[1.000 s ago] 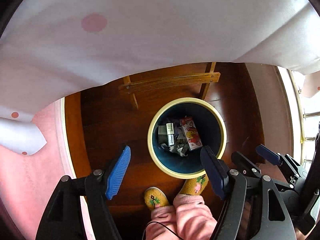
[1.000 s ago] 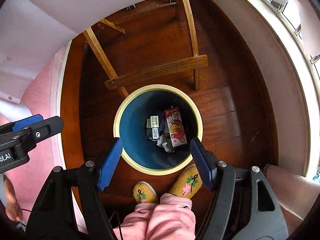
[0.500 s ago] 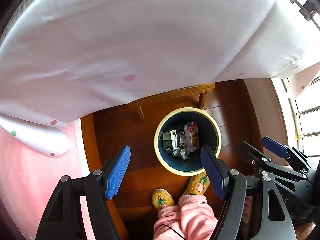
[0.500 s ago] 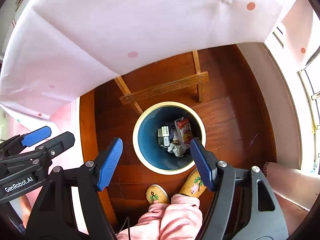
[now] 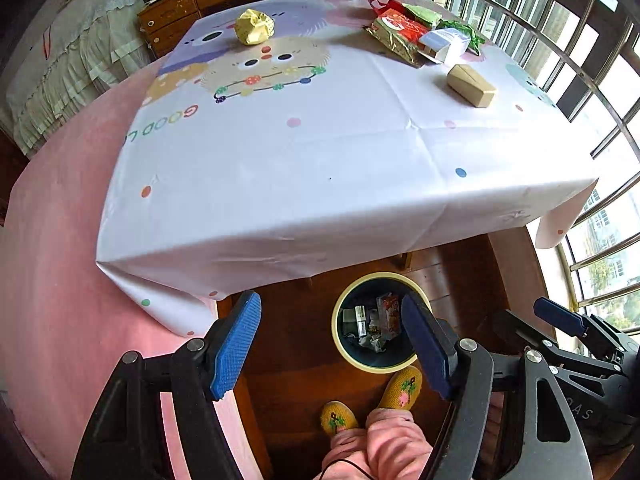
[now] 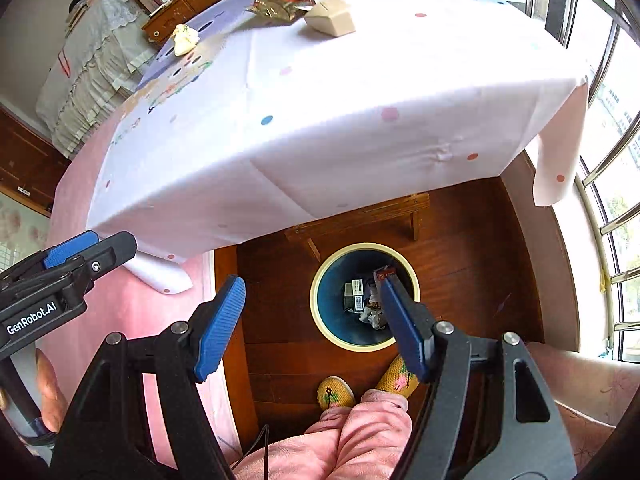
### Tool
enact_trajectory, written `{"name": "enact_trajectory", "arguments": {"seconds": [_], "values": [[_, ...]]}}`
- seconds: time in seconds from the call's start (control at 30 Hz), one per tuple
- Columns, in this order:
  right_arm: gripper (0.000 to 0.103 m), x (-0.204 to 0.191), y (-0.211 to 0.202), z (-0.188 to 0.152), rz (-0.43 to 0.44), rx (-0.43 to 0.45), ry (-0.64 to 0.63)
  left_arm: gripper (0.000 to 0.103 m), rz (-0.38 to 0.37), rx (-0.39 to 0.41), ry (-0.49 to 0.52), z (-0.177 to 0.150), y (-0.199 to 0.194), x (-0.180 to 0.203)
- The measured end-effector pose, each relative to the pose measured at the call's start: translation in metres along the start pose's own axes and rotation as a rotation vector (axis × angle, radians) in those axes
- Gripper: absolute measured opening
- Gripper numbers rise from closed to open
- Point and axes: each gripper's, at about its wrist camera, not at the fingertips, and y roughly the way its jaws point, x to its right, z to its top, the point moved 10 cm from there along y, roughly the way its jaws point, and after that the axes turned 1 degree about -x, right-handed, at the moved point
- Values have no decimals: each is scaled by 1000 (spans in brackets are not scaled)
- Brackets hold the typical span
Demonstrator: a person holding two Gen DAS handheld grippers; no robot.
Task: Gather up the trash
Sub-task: 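Raise both tools from the bin back toward the table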
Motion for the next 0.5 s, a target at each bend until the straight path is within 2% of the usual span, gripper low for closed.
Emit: {"name": "enact_trajectory", "arguments": {"seconds": [0.1, 0.37, 0.5], "values": [[68, -12, -33, 19, 13, 44, -28, 74, 61, 46, 0, 15, -34, -11], [68, -35, -103, 83, 66, 179, -80, 65, 55, 115, -37, 43, -94, -21], [68, -42, -127, 116, 84, 241, -111, 62, 76, 183, -36, 63, -122, -20]]}}
